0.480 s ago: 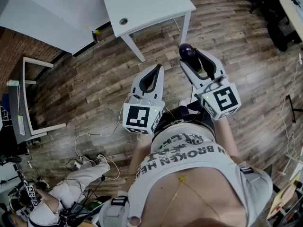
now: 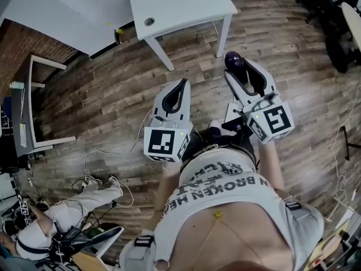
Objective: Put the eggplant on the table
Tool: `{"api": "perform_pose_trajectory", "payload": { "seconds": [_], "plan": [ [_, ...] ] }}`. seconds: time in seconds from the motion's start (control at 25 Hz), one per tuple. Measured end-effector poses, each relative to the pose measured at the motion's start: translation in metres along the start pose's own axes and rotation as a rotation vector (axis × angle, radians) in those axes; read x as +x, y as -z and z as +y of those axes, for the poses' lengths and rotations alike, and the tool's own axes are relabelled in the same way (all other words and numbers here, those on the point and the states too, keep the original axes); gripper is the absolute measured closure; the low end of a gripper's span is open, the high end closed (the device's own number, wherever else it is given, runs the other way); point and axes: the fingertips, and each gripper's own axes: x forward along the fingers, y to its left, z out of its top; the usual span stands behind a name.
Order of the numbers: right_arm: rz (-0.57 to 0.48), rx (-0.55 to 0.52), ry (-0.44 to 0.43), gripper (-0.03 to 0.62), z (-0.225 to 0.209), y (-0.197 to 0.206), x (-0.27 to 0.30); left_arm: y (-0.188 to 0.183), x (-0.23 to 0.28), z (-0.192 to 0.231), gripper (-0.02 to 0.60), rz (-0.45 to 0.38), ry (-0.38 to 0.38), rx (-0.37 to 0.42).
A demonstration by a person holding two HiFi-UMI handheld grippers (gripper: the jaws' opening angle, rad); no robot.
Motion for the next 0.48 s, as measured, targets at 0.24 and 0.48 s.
{"api": "perform_pose_trajectory", "payload": {
  "seconds": [0.24, 0.48],
  "plan": [
    [0.005, -0.010, -0.006, 0.384, -0.013, 0.004, 0.005, 0.003, -0.005, 0.016, 0.575, 0.004, -0.071, -0.002],
    [0.007, -0.014, 0.000, 0.384, -0.021, 0.004, 0.027, 0.001, 0.012, 0.038, 0.575, 0.004, -0.077, 0.001]
  ]
}}
